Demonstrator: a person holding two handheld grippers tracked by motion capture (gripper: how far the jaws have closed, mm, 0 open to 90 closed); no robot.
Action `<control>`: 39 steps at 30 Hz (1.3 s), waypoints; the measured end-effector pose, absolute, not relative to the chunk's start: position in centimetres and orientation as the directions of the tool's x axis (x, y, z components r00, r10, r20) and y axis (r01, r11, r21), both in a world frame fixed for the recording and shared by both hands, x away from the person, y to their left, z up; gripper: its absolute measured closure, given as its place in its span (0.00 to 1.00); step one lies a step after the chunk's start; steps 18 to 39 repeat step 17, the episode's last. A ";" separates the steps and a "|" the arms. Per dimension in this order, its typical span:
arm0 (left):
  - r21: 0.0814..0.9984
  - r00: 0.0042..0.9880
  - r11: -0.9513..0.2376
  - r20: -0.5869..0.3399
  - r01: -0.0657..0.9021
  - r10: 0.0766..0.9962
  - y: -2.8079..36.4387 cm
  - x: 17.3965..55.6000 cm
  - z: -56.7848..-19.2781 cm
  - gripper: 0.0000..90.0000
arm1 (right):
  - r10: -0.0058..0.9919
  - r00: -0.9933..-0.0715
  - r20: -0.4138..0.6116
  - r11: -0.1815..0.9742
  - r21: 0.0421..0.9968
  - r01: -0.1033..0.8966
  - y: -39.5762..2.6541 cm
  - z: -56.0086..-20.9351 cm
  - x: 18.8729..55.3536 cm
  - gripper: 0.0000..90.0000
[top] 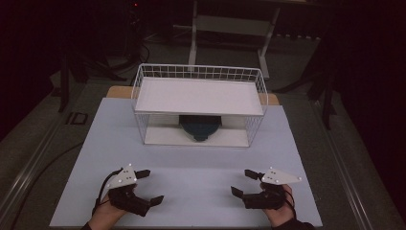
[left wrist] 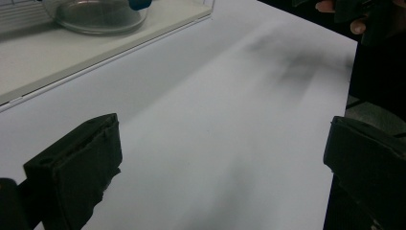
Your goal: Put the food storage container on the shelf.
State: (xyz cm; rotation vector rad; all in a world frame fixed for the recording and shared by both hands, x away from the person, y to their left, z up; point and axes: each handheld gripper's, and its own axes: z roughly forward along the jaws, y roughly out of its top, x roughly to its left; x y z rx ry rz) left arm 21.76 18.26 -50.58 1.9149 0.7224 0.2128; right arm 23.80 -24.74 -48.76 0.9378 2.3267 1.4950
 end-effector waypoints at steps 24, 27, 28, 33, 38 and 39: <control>0.876 0.816 -0.301 -0.160 0.377 0.555 17.9 21.6 -50.6 0.00 | 0.623 -0.763 0.172 0.292 0.854 0.431 -25.8 -50.2 23.4 0.18; 0.876 0.816 -0.301 -0.160 0.377 0.555 17.9 21.6 -50.6 0.00 | 0.623 -0.763 0.172 0.292 0.854 0.431 -25.8 -50.2 23.4 0.18; 0.876 0.816 -0.301 -0.160 0.377 0.555 17.9 21.6 -50.6 0.00 | 0.623 -0.763 0.172 0.292 0.854 0.431 -25.8 -50.2 23.4 0.18; 0.876 0.816 -0.301 -0.160 0.377 0.555 17.9 21.6 -50.6 0.00 | 0.623 -0.763 0.172 0.292 0.854 0.431 -25.8 -50.2 23.4 0.18; 0.876 0.816 -0.301 -0.160 0.377 0.555 17.9 21.6 -50.6 0.00 | 0.623 -0.763 0.172 0.292 0.854 0.431 -25.8 -50.2 23.4 0.18; 0.876 0.816 -0.301 -0.160 0.377 0.555 17.9 21.6 -50.6 0.00 | 0.623 -0.763 0.172 0.292 0.854 0.431 -25.8 -50.2 23.4 0.18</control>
